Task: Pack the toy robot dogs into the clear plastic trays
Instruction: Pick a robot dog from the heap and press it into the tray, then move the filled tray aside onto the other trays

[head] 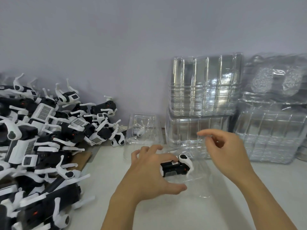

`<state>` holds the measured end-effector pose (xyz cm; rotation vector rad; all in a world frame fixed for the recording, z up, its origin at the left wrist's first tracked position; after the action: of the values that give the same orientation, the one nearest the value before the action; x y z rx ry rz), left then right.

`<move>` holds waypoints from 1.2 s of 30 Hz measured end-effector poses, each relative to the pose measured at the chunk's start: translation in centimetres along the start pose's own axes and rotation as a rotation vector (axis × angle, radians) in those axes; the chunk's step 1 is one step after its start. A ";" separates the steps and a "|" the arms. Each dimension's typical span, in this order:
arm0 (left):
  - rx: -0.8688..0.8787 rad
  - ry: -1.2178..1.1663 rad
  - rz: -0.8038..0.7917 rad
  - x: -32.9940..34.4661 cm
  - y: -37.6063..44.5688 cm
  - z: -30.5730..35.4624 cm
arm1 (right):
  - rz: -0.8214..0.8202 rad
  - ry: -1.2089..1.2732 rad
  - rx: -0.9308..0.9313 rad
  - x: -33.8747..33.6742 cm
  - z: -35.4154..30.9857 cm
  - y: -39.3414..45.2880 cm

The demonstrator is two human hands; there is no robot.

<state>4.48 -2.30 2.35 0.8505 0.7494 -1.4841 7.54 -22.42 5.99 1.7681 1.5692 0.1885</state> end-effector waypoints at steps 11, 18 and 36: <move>-0.021 -1.019 0.326 -8.8 -1.3 -3.3 | 0.240 0.122 -0.092 -1.0 -2.2 0.1; -0.325 -1.797 0.157 -4.3 -0.5 -4.9 | 0.020 0.107 -0.295 5.2 -7.2 -0.6; -0.220 -1.952 -0.076 -1.7 0.8 -4.2 | -0.046 0.086 -0.388 7.2 -8.1 -1.2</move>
<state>5.66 2.08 1.59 -0.9018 -0.5577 -1.4911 3.72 -12.49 8.44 1.4364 1.5112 0.5162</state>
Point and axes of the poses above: each hand's wrist, its own y-axis towards the middle knuckle, its own x-axis out of the palm, z = x × y, the point moved 8 cm from there along y, towards the middle knuckle, and after that the axes turned 12 degrees about -x, right-handed, at the moved point
